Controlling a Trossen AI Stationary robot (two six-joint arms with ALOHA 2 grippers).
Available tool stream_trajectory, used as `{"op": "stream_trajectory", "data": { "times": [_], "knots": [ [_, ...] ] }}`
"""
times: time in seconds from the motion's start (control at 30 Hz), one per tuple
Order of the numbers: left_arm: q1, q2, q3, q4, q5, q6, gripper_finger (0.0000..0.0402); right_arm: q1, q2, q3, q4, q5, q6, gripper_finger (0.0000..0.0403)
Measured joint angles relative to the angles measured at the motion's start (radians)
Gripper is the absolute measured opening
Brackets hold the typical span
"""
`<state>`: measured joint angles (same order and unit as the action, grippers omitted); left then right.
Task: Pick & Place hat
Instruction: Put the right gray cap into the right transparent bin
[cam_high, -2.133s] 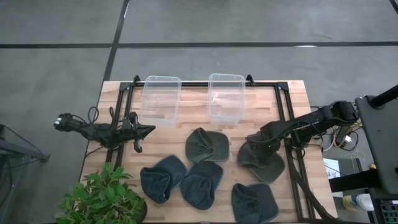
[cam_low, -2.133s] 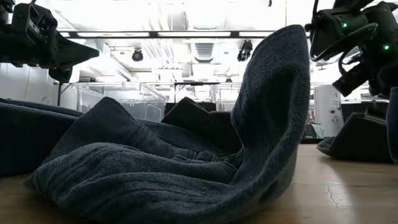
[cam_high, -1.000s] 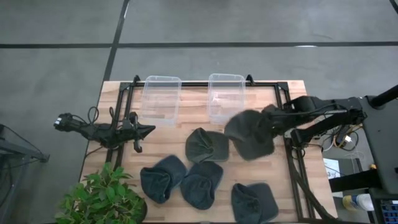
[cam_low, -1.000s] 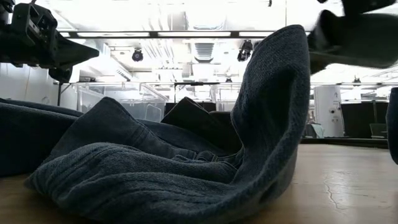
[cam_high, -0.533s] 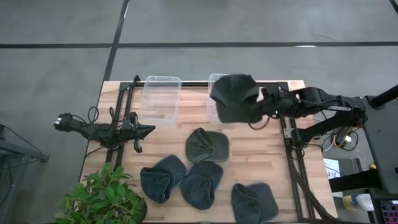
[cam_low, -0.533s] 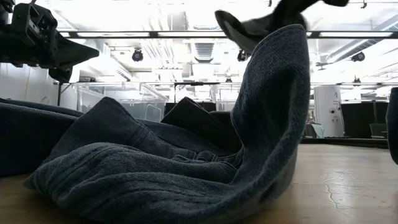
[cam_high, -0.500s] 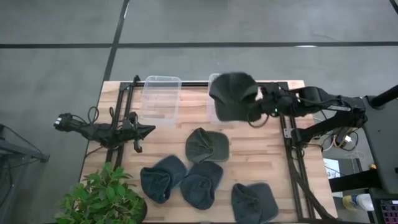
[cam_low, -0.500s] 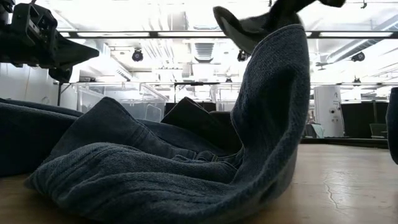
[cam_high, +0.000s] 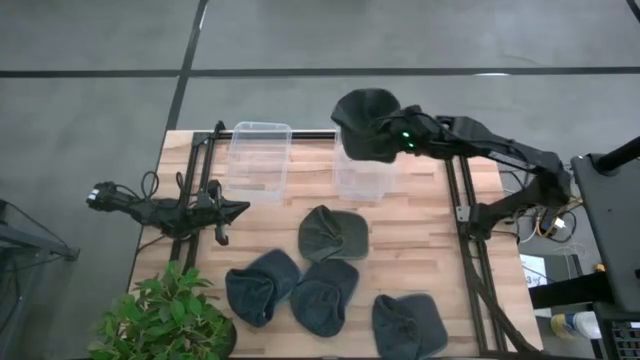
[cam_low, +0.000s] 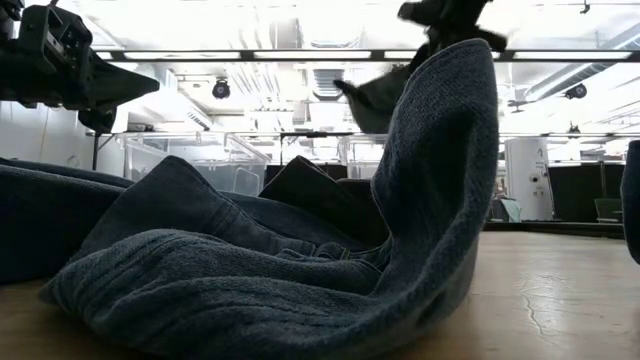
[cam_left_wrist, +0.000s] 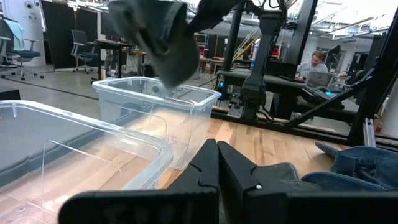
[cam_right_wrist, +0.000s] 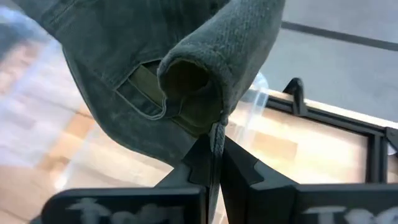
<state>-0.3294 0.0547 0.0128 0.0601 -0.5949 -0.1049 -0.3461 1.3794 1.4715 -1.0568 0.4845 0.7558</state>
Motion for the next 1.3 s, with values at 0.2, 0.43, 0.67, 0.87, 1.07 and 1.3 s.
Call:
{"op": "stream_trajectory", "data": {
  "times": [0.2, 0.43, 0.67, 0.87, 1.07, 1.3],
  "knots": [
    [0.000, 0.000, 0.000, 0.000, 0.000, 0.000, 0.0000, -0.061, 0.120, 0.009, 0.022, -0.053, -0.008, 0.0013],
    [0.000, 0.000, 0.000, 0.000, 0.000, 0.000, 0.0000, -0.105, 0.201, 0.013, 0.023, -0.187, 0.015, 0.0013],
    [-0.001, 0.000, 0.000, 0.000, 0.000, 0.000, 0.0000, -0.121, 0.229, 0.013, 0.020, -0.252, 0.011, 0.0013],
    [0.000, 0.000, 0.000, 0.000, 0.000, 0.000, 0.0000, -0.133, 0.240, 0.013, 0.014, -0.289, -0.002, 0.0025],
    [0.000, 0.000, 0.000, 0.000, 0.000, 0.000, 0.0000, -0.143, 0.264, 0.012, 0.006, -0.293, -0.031, 0.0107],
    [0.000, 0.000, 0.000, 0.000, 0.000, 0.000, 0.0000, -0.146, 0.261, 0.028, -0.012, -0.321, -0.056, 0.0204]
  ]
}}
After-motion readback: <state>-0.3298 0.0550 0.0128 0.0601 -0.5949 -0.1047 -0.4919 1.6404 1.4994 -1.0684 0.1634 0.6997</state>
